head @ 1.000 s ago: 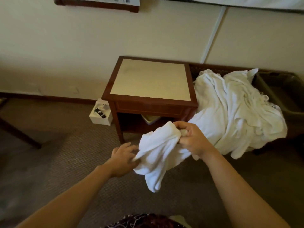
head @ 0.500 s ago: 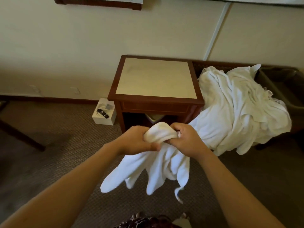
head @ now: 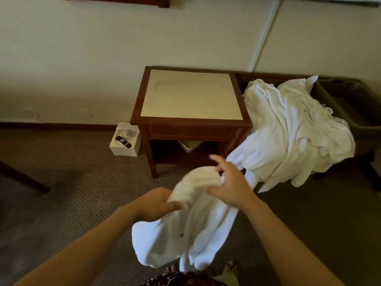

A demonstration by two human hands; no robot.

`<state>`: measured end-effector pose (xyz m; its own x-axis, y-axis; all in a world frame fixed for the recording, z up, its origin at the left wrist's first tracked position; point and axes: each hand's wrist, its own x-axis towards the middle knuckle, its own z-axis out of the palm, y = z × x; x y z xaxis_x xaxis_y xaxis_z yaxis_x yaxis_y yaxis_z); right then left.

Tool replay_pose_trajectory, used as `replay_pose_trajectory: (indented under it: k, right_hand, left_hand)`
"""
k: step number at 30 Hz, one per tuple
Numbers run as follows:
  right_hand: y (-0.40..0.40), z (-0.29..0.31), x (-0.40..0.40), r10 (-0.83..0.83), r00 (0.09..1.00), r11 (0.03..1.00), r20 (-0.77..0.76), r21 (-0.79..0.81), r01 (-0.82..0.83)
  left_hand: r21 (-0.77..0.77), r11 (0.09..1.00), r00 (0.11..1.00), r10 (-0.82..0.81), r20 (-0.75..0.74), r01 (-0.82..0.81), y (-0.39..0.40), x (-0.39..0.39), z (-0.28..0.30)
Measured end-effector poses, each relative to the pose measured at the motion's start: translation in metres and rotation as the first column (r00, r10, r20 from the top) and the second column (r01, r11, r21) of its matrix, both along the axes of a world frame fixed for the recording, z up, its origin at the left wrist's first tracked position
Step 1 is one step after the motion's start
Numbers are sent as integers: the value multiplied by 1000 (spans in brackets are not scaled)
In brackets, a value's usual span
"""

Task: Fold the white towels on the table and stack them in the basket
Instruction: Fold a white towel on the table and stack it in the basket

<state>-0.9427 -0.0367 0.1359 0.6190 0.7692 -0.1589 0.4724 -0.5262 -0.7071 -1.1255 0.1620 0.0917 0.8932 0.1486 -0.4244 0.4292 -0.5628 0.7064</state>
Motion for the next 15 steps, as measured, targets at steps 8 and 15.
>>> replay_pose_trajectory:
  k: [8,15]
  right_hand:
    - [16,-13,-32,101,963,992,-251,98,-78]
    - [15,7,-20,-178,942,956,-285,176,234]
  left_hand:
    - [-105,989,990,-96,104,107,-6,23,32]
    - [19,985,980,174,-97,-173,6,-29,-24]
